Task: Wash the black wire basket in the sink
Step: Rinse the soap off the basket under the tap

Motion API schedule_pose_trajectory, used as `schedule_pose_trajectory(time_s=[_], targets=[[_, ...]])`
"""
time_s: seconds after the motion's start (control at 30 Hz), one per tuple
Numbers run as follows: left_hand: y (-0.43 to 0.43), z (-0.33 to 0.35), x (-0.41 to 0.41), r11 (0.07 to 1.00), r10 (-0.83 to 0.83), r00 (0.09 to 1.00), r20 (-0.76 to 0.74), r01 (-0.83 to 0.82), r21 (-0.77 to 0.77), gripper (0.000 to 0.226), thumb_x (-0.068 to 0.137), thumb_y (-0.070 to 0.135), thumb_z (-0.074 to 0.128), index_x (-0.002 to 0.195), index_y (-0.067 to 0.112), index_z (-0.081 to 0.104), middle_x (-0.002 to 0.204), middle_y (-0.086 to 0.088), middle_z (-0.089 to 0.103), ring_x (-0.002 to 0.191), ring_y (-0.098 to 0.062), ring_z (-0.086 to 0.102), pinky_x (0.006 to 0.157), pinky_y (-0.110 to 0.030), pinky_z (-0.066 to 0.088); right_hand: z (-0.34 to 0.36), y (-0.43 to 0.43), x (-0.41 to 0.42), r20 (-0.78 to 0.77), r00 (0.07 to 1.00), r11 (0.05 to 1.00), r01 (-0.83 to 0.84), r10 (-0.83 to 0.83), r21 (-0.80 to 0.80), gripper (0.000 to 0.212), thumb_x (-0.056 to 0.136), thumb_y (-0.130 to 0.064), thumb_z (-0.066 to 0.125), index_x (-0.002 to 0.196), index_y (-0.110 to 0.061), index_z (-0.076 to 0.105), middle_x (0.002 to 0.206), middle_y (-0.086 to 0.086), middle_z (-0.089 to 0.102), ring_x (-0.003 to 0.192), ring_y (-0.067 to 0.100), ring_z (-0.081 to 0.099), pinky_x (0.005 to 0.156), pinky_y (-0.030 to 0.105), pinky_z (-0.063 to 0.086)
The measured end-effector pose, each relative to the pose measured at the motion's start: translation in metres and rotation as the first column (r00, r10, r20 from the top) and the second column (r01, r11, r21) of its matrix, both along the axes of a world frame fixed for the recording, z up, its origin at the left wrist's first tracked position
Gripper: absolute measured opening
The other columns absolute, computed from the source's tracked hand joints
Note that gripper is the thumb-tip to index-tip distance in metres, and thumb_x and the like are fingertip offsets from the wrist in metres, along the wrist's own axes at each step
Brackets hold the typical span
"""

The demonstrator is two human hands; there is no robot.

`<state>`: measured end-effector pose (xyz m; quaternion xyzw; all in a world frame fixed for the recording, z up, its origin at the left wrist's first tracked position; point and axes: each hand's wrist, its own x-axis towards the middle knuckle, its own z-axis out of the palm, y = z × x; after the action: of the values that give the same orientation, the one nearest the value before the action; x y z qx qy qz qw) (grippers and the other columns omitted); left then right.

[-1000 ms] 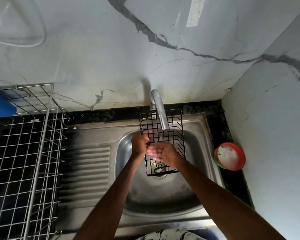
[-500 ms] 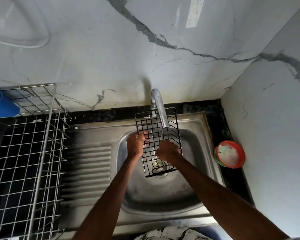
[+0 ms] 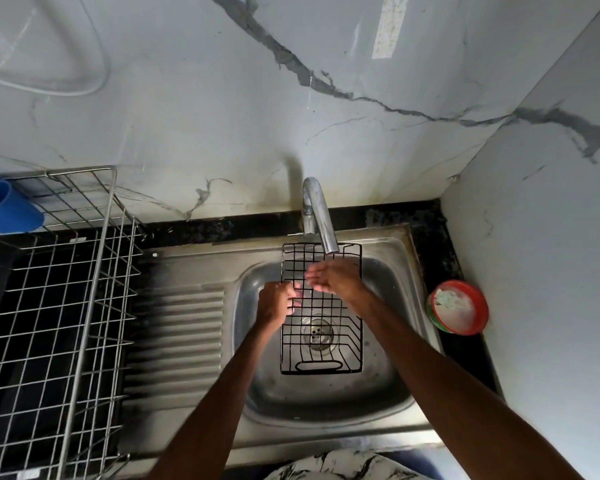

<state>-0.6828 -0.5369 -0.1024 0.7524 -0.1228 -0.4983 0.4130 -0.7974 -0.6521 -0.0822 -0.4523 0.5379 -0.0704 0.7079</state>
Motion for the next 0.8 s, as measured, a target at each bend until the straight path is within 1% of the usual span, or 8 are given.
schedule_pose_trajectory(time_s=[0.07, 0.2, 0.27, 0.33, 0.47, 0.57, 0.67, 0.8], targets=[[-0.004, -0.004, -0.001, 0.999, 0.031, 0.998, -0.046, -0.03, 0.018, 0.02, 0.097, 0.001, 0.045, 0.095, -0.003, 0.065, 0.107, -0.025, 0.071, 0.103, -0.046, 0.071, 0.09, -0.052, 0.059, 0.0, 0.008, -0.007, -0.07, 0.986, 0.988, -0.151, 0.149, -0.023, 0.019, 0.101, -0.009, 0.056, 0.109, 0.002, 0.069, 0.103, 0.016, 0.075, 0.086, 0.02, 0.074, 0.078, 0.03, 0.062], [-0.006, -0.01, 0.001, 0.996, 0.089, 0.989, -0.115, -0.087, 0.022, 0.034, 0.096, 0.003, 0.041, 0.116, -0.012, 0.065, 0.119, -0.026, 0.071, 0.106, -0.044, 0.07, 0.085, -0.047, 0.059, -0.002, 0.016, -0.017, -0.246, 0.811, 0.844, -0.532, 0.531, 0.067, 0.024, 0.103, -0.009, 0.054, 0.117, 0.005, 0.066, 0.115, 0.018, 0.072, 0.091, 0.02, 0.07, 0.069, 0.022, 0.057], [-0.008, -0.009, 0.002, 0.994, 0.111, 0.985, -0.133, -0.109, 0.022, 0.036, 0.096, 0.003, 0.04, 0.116, -0.008, 0.069, 0.116, -0.029, 0.072, 0.101, -0.043, 0.072, 0.077, -0.04, 0.059, 0.0, 0.01, -0.017, -0.228, 0.875, 0.903, -0.427, 0.426, 0.048, 0.024, 0.102, -0.006, 0.053, 0.121, 0.005, 0.063, 0.12, 0.022, 0.07, 0.094, 0.023, 0.07, 0.07, 0.023, 0.058], [-0.011, -0.006, 0.001, 0.992, 0.124, 0.981, -0.146, -0.123, 0.016, 0.038, 0.096, 0.001, 0.039, 0.119, -0.01, 0.068, 0.115, -0.033, 0.07, 0.094, -0.04, 0.071, 0.068, -0.035, 0.055, 0.007, 0.003, -0.012, -0.13, 0.959, 0.966, -0.258, 0.252, -0.032, 0.024, 0.1, -0.002, 0.053, 0.122, 0.001, 0.062, 0.119, 0.021, 0.069, 0.103, 0.027, 0.071, 0.087, 0.033, 0.06], [-0.015, 0.001, 0.0, 0.992, 0.123, 0.981, -0.148, -0.119, 0.037, 0.038, 0.096, -0.001, 0.037, 0.119, -0.013, 0.065, 0.109, -0.031, 0.069, 0.087, -0.037, 0.068, 0.064, -0.033, 0.051, 0.024, -0.004, 0.002, 0.018, 0.999, 0.996, -0.05, 0.052, -0.078, 0.023, 0.097, 0.006, 0.052, 0.108, -0.008, 0.067, 0.121, 0.016, 0.068, 0.113, 0.026, 0.068, 0.102, 0.037, 0.053], [-0.011, -0.009, 0.008, 0.991, 0.128, 0.986, -0.108, -0.123, 0.052, 0.033, 0.096, 0.003, 0.042, 0.113, -0.009, 0.068, 0.102, -0.03, 0.073, 0.079, -0.034, 0.07, 0.066, -0.034, 0.055, 0.028, -0.007, -0.001, 0.048, 0.991, 0.992, -0.125, 0.125, -0.004, 0.024, 0.099, 0.006, 0.049, 0.112, -0.004, 0.066, 0.122, 0.018, 0.069, 0.109, 0.025, 0.07, 0.092, 0.031, 0.058], [-0.001, -0.019, 0.018, 0.992, 0.102, 0.995, -0.007, -0.101, 0.081, 0.031, 0.09, 0.019, 0.053, 0.102, -0.003, 0.072, 0.095, -0.025, 0.077, 0.077, -0.035, 0.075, 0.076, -0.053, 0.064, 0.029, -0.015, -0.011, -0.01, 0.945, 0.945, -0.325, 0.326, 0.029, 0.028, 0.103, 0.005, 0.044, 0.127, 0.006, 0.059, 0.124, 0.022, 0.067, 0.113, 0.03, 0.068, 0.078, 0.021, 0.06], [0.015, -0.013, 0.028, 0.988, 0.029, 0.99, 0.14, -0.05, 0.146, 0.024, 0.091, 0.02, 0.058, 0.097, -0.001, 0.07, 0.084, -0.019, 0.076, 0.071, -0.034, 0.076, 0.065, -0.05, 0.065, 0.022, -0.036, -0.013, -0.025, 0.991, 0.992, -0.129, 0.128, -0.006, 0.027, 0.099, 0.007, 0.052, 0.125, 0.013, 0.058, 0.103, 0.019, 0.074, 0.074, 0.015, 0.075, 0.066, 0.021, 0.061]])
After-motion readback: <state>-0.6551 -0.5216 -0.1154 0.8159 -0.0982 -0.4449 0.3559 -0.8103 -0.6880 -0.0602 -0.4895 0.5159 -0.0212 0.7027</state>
